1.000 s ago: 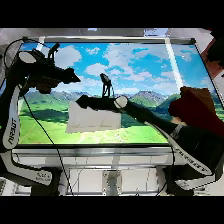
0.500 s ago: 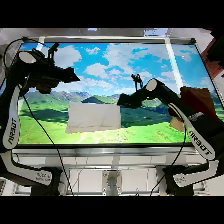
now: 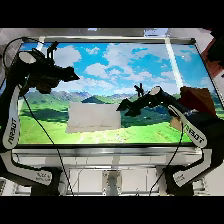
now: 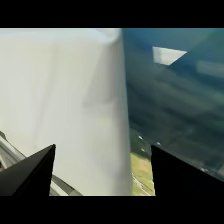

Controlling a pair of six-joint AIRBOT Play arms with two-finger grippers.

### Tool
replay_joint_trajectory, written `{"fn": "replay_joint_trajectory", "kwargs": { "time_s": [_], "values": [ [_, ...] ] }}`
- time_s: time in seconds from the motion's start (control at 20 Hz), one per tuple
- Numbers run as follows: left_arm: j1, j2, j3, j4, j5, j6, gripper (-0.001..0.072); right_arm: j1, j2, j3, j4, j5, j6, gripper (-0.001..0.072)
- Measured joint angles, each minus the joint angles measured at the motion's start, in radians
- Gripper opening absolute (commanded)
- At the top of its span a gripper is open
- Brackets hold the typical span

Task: Fold the shirts.

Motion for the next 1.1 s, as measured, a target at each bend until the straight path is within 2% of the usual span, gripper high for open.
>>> {"fn": "replay_joint_trajectory", "kwargs": {
  "time_s": [0.25, 0.3, 0.4, 0.5, 0.55, 0.85, 1.1],
  "values": [
    [0.000, 0.000, 0.000, 0.000, 0.002, 0.018, 0.0014, 0.080, -0.062, -0.003, 0.128, -0.009, -0.051, 0.0673],
    [0.000, 0.000, 0.000, 0.000, 0.002, 0.018, 0.0014, 0.100, -0.072, -0.003, 0.144, -0.002, -0.057, 0.0646],
    [0.000, 0.000, 0.000, 0.000, 0.001, 0.020, 0.0014, 0.135, -0.088, -0.004, 0.163, 0.004, -0.063, 0.0455],
    [0.000, 0.000, 0.000, 0.000, -0.003, 0.021, 0.0014, 0.160, -0.098, -0.005, 0.186, 0.005, -0.076, 0.0193],
    [0.000, 0.000, 0.000, 0.000, -0.006, 0.021, 0.0014, 0.166, -0.100, -0.005, 0.219, 0.009, -0.090, 0.0031],
    [0.000, 0.000, 0.000, 0.000, -0.013, 0.021, 0.0014, 0.137, -0.088, 0.011, 0.425, 0.018, -0.234, 0.0031],
    [0.000, 0.000, 0.000, 0.000, -0.016, 0.021, 0.0014, 0.004, -0.009, 0.035, 0.455, -0.023, -0.275, 0.0030]
  ]
}}
